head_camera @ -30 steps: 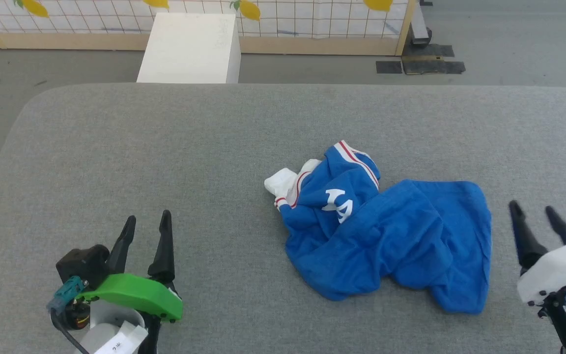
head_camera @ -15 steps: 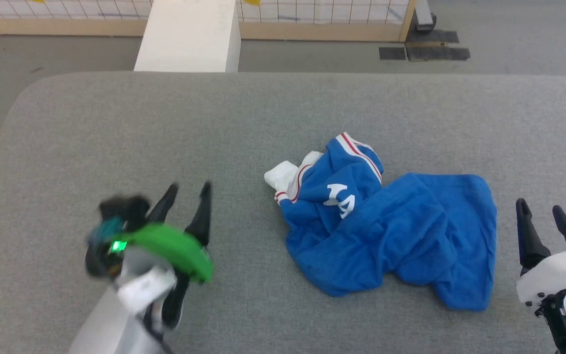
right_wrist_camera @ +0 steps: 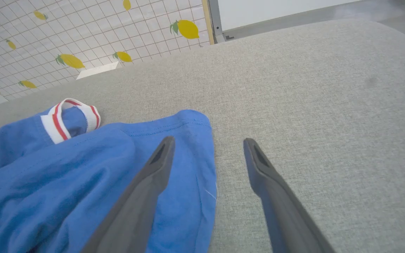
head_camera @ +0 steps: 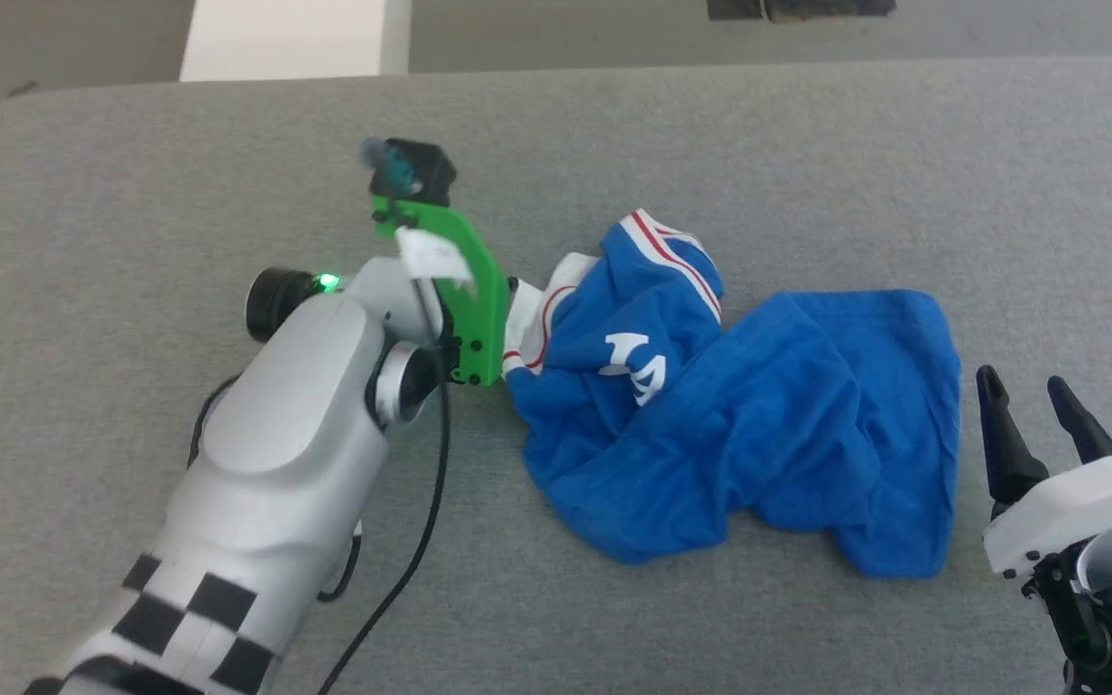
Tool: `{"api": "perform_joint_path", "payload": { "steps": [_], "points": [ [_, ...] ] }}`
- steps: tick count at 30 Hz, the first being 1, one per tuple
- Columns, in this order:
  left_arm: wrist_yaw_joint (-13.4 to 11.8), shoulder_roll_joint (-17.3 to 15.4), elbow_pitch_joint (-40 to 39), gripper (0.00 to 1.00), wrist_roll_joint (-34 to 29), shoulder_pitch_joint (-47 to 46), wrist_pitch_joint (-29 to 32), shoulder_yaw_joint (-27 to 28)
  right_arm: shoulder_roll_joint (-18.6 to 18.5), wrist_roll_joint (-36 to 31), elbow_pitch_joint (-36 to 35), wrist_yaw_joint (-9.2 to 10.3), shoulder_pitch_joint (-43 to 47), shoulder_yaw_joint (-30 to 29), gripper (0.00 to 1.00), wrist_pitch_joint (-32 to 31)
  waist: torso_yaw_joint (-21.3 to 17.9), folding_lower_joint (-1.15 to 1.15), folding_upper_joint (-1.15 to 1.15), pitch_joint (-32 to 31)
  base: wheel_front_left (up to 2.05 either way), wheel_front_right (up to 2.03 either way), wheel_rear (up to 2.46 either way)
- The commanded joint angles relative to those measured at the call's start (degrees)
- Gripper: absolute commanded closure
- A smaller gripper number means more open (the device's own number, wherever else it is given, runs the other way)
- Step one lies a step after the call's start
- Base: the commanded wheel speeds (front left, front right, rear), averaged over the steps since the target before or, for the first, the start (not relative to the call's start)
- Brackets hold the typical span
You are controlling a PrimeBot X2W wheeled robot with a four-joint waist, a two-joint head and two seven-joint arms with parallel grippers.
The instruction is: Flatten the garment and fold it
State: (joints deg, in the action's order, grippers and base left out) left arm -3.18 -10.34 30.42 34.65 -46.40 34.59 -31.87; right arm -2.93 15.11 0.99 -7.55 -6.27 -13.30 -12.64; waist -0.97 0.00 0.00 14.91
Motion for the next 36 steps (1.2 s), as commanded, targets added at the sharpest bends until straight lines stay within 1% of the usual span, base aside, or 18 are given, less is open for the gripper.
{"api": "perform_joint_path", "payload": {
  "steps": [1,5,9,10,11,13,16,20,23,27,29,33,36],
  "points": [
    [-0.58,0.20,1.38,0.00,-0.67,-1.67,2.79,-1.09,0.04,0.22,0.20,0.06,-1.21,0.20,0.00,0.19,-1.91,0.00,0.00,1.88,0.00,0.00,0.00],
    [-0.31,-0.27,4.84,0.00,-1.99,-3.95,11.40,-4.54,0.05,0.54,0.59,0.06,-1.77,0.47,0.00,0.56,-3.08,0.00,0.00,3.01,0.00,0.00,0.00],
    [0.82,-0.38,6.15,0.00,-1.69,-3.54,15.90,-6.38,0.05,0.51,0.75,0.06,-2.09,0.24,0.00,0.92,-3.55,0.00,0.00,3.71,0.00,0.00,0.00],
    [0.83,-0.28,6.30,0.13,-1.33,-3.18,16.58,-6.44,0.05,0.51,0.82,0.06,-2.12,0.14,0.00,1.02,-3.55,0.00,0.00,3.79,0.00,0.00,0.00],
    [0.89,-0.12,6.38,1.00,-0.81,-2.73,17.39,-6.47,0.05,0.39,0.93,0.06,-2.14,-0.03,0.00,1.06,-3.48,0.00,0.00,3.87,0.00,0.00,0.00],
    [1.25,0.08,5.74,1.00,-0.13,-2.26,17.11,-6.25,0.05,0.29,1.12,0.06,-2.15,-0.24,0.00,1.20,-3.13,0.00,0.00,3.84,0.00,0.00,0.00],
    [1.47,0.35,4.40,1.00,1.17,-1.92,15.11,-4.92,0.05,0.05,1.57,0.06,-2.20,-0.21,0.00,1.21,-2.21,0.00,0.00,3.40,0.00,0.00,0.00],
    [1.34,0.32,1.41,1.00,4.06,-1.63,9.72,-0.69,0.05,-0.42,2.10,0.06,-2.31,0.18,0.00,1.01,-0.52,0.00,0.00,1.73,0.00,0.00,0.00],
    [0.90,-0.40,-1.39,1.00,5.94,-0.90,5.93,2.63,0.05,-0.68,2.35,0.06,-2.12,0.35,0.00,0.77,0.90,0.00,0.00,0.06,0.00,0.00,0.00],
    [-0.48,-2.37,-5.89,1.00,8.37,1.62,2.03,7.29,0.05,-0.95,2.66,0.06,-1.45,0.57,0.00,0.32,2.98,0.00,0.00,-2.20,0.00,0.00,0.00],
    [-1.52,-3.87,-8.25,1.00,9.22,3.87,0.84,9.30,0.05,-1.01,2.78,0.06,-1.13,0.67,0.00,0.14,3.94,0.00,0.00,-3.10,0.00,0.00,0.00],
    [-4.33,-6.63,-13.27,1.00,11.32,10.96,-0.95,13.42,0.05,-0.96,2.89,0.06,-0.40,0.87,0.00,-0.21,5.50,0.00,0.00,-4.62,0.00,0.00,0.00],
    [-6.87,-8.29,-16.73,1.00,12.87,18.45,-1.90,16.17,0.05,-0.88,2.84,0.06,0.03,1.03,0.00,-0.43,6.26,0.00,0.00,-5.38,0.00,0.00,0.00]
  ]
}}
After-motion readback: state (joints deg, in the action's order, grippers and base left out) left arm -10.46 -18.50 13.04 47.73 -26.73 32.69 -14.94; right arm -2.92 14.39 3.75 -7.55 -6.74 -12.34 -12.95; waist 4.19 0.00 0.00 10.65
